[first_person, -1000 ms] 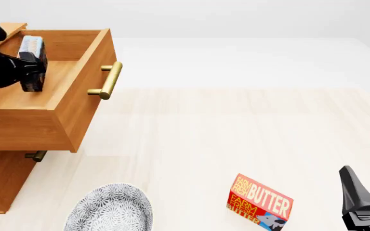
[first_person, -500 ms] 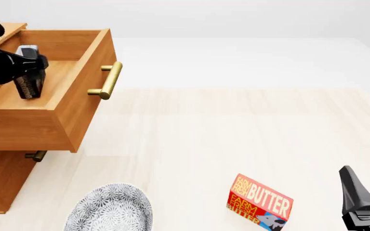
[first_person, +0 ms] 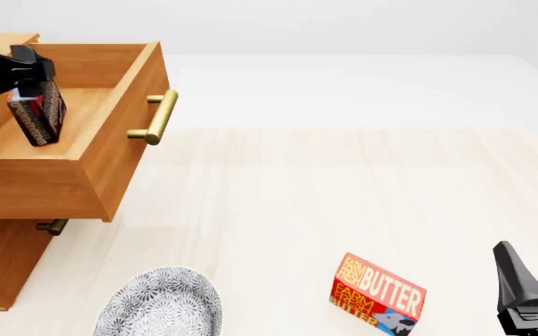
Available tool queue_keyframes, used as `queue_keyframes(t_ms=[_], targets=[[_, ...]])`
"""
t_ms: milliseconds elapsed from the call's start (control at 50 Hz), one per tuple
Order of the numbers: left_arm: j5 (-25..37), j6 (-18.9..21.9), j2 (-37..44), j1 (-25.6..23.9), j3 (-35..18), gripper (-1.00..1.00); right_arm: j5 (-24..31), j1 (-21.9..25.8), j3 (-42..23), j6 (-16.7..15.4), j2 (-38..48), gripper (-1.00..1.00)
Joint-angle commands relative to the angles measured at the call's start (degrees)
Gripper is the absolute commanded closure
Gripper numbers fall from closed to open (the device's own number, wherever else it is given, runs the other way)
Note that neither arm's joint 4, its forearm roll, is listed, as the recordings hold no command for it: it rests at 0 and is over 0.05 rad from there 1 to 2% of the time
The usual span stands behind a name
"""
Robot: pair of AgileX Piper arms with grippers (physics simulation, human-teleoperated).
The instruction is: Put the chocolate pudding in the top drawer of the cabinet and close it.
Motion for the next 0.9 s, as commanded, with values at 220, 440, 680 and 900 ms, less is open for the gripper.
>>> queue_keyframes(t_ms=[220, 440, 680, 900], targets=[[5.6, 1.7, -1.4, -3.3, -7.1, -1.00, 0.0, 0.0, 0.0, 0.0, 0.0, -1.00], [8.2, 1.1, -1.2, -5.3, -10.5, -1.00, 0.0, 0.0, 0.0, 0.0, 0.0, -1.00], [9.6, -2.4, 2.2, -13.3, -16.2, -1.00, 0.0, 0.0, 0.0, 0.0, 0.0, -1.00], [9.3, -5.1, 3.9, -17.3, -17.8, -1.00, 0.0, 0.0, 0.0, 0.0, 0.0, -1.00]])
